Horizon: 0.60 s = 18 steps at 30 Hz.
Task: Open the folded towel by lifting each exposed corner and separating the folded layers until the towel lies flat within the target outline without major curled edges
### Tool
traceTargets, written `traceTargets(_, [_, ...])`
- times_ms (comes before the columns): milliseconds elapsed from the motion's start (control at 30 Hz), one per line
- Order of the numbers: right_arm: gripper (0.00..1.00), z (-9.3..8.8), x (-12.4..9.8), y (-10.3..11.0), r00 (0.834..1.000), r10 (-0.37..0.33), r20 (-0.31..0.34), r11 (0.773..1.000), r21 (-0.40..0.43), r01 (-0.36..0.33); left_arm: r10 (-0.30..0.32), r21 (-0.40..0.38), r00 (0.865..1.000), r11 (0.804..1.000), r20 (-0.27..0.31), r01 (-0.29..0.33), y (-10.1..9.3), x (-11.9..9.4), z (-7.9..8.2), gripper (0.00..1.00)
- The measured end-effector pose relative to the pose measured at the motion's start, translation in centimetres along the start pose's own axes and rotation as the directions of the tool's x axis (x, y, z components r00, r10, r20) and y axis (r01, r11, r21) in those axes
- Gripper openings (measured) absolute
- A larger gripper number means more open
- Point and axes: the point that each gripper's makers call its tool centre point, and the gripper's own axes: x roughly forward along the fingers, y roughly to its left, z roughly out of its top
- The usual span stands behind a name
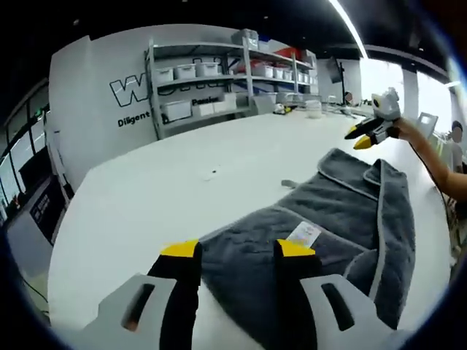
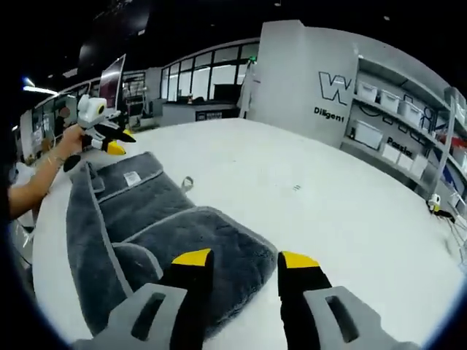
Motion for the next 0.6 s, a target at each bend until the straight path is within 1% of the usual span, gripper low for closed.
traceTargets(67, [0.29,-0.8,0.8,-0.1,1.0,0.004,-0.03,1.0,0.007,-0.004,-0.014,-0.004,1.0,1.0,-0.008,0.014,-0.2,0.3,-0.2,0.28])
traceTargets(133, [0.28,-1.7,1.5,0.1,0.998,0.019,-0.06,1.0,0.023,-0.017,-0.024,0.011,0.999,1.0,-0.03,0.025,-0.3,0.7,-0.6,0.26])
traceTargets(233, [0.28,-2.4,2.2,0.4,0.996,0.03,-0.085,0.999,0.029,-0.027,-0.006,0.038,0.996,0.999,-0.094,0.009,0.1,1.2,-1.9,0.21])
traceTargets(300, [0.25,-2.8,2.6,0.4,0.995,0.028,-0.099,0.999,0.027,-0.025,0.013,0.05,0.994,0.999,-0.113,-0.007,0.4,1.7,-2.4,0.16])
traceTargets(433, [0.2,-3.3,2.8,0.2,0.993,0.022,-0.118,1.0,0.021,-0.02,0.027,0.088,0.987,0.996,-0.16,-0.013,0.6,2.6,-3.6,0.06])
traceTargets(467, [0.19,-3.4,2.8,0.2,0.993,0.024,-0.118,1.0,0.02,-0.022,0.028,0.093,0.987,0.996,-0.161,-0.013,0.5,2.7,-3.8,0.04])
traceTargets(600, [0.15,-3.4,3.1,0.2,0.992,0.033,-0.121,0.999,-0.004,-0.033,0.03,0.089,0.988,0.996,-0.152,-0.017,0.7,3.0,-3.7,0.01])
